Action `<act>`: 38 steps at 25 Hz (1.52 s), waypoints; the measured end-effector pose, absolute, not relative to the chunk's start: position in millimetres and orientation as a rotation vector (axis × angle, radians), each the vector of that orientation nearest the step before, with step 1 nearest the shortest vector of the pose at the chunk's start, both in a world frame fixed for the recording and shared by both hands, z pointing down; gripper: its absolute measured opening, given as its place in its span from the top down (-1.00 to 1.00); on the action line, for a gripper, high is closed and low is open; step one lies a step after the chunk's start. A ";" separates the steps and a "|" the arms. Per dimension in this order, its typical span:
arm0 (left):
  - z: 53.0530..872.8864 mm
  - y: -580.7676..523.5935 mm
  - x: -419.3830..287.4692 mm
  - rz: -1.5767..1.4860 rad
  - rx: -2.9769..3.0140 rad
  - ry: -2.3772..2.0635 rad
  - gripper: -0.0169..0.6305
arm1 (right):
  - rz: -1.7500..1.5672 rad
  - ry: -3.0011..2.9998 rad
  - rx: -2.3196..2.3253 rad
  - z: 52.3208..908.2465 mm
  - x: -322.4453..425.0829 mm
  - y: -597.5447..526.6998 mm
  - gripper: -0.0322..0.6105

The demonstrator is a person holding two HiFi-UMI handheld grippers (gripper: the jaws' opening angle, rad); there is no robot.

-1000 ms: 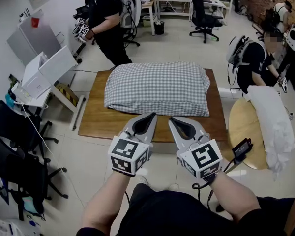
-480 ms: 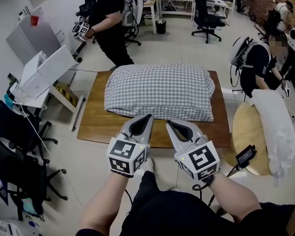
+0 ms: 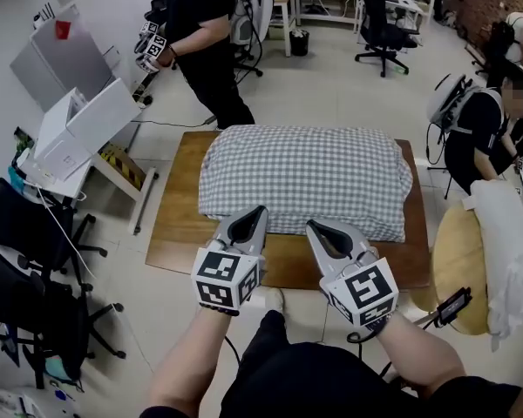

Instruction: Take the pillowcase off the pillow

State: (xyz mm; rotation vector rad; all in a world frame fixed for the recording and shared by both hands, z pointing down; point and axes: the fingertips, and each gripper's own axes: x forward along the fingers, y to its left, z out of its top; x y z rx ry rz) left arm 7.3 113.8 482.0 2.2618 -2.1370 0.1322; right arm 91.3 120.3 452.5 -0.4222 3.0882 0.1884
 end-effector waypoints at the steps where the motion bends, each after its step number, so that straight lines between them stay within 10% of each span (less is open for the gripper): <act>1: 483.8 106.6 -8.5 0.130 2.244 -2.144 0.94 | 0.184 3.094 -0.420 453.2 79.9 112.1 0.89; 38: 645.6 -46.4 -424.8 -0.157 1.722 -1.647 -0.19 | 0.071 3.269 -0.511 444.5 -212.9 -32.5 0.90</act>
